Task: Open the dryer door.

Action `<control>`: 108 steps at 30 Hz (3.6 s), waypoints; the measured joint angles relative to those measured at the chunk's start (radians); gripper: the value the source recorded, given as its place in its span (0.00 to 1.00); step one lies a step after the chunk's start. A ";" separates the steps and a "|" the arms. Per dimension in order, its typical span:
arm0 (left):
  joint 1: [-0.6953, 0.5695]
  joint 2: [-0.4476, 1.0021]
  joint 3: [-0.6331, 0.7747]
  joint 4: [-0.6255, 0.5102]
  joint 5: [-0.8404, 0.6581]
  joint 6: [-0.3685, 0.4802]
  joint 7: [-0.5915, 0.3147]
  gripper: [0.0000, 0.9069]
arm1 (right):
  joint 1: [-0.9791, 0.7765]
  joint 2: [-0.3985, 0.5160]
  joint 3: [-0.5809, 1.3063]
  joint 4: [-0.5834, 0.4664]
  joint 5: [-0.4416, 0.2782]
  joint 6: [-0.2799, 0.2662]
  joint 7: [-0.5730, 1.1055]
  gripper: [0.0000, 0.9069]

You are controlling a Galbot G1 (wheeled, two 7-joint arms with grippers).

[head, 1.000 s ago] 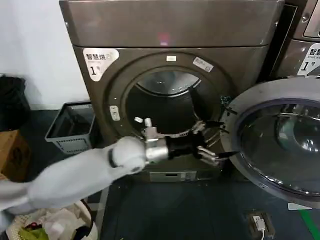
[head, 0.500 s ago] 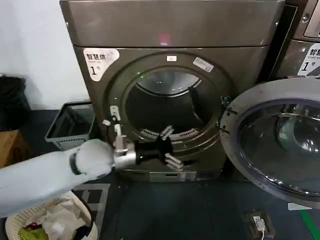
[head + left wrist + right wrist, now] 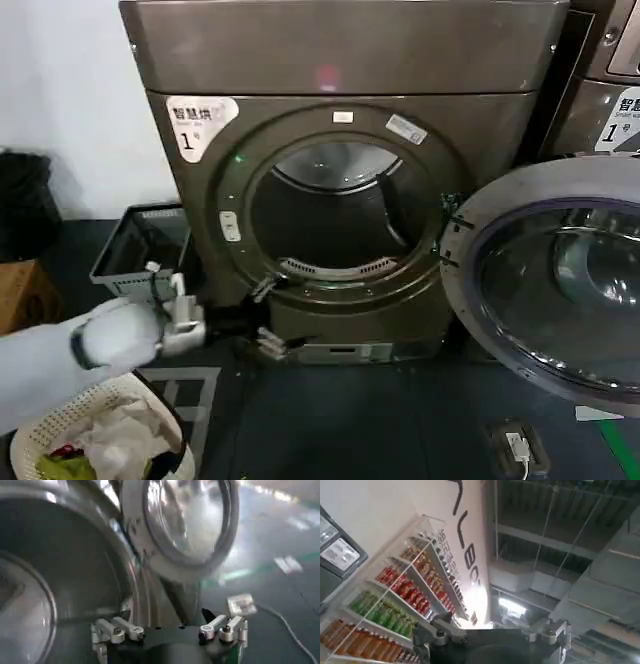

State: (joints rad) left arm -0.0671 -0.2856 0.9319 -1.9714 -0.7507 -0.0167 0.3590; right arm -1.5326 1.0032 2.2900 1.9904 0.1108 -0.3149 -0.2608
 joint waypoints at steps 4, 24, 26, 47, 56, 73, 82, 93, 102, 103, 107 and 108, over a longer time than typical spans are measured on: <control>0.066 0.059 -0.048 0.011 0.047 0.032 0.039 1.00 | 0.002 0.000 -0.001 0.001 -0.003 0.000 -0.002 1.00; 0.227 0.200 -0.118 0.184 0.208 0.118 0.124 1.00 | 0.003 -0.010 0.002 -0.013 0.002 0.001 -0.008 1.00; 0.232 0.216 -0.113 0.198 0.225 0.108 0.136 1.00 | 0.009 -0.010 -0.005 -0.017 0.001 0.001 -0.008 1.00; 0.581 0.417 -0.286 0.301 0.298 -0.052 0.109 1.00 | 0.037 -0.028 -0.006 -0.064 -0.029 0.017 -0.009 1.00; 0.688 0.436 -0.301 0.316 0.311 -0.086 0.057 1.00 | 0.041 -0.020 -0.010 -0.062 -0.031 0.017 -0.011 1.00; 0.746 0.482 -0.273 0.291 0.329 -0.103 0.064 1.00 | 0.028 -0.019 0.004 -0.067 -0.029 0.018 -0.014 1.00; 0.752 0.513 -0.276 0.276 0.338 -0.107 0.093 1.00 | 0.030 -0.020 0.006 -0.073 -0.030 0.020 -0.016 1.00; 0.754 0.511 -0.279 0.268 0.331 -0.088 0.079 1.00 | 0.031 -0.025 0.005 -0.075 -0.030 0.021 -0.018 1.00; 0.751 0.507 -0.283 0.274 0.317 -0.072 0.072 1.00 | 0.032 -0.025 0.004 -0.076 -0.031 0.022 -0.019 1.00; 0.751 0.508 -0.283 0.274 0.317 -0.072 0.074 1.00 | 0.032 -0.025 0.004 -0.076 -0.031 0.022 -0.019 1.00; 0.751 0.510 -0.284 0.276 0.317 -0.071 0.077 1.00 | 0.032 -0.025 0.005 -0.076 -0.031 0.022 -0.020 1.00; 0.751 0.510 -0.284 0.276 0.317 -0.071 0.079 1.00 | 0.032 -0.025 0.005 -0.076 -0.031 0.022 -0.020 1.00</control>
State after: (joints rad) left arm 0.6837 0.2248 0.6482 -1.6953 -0.4337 -0.0875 0.4377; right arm -1.5007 0.9783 2.2949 1.9143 0.0800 -0.2930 -0.2807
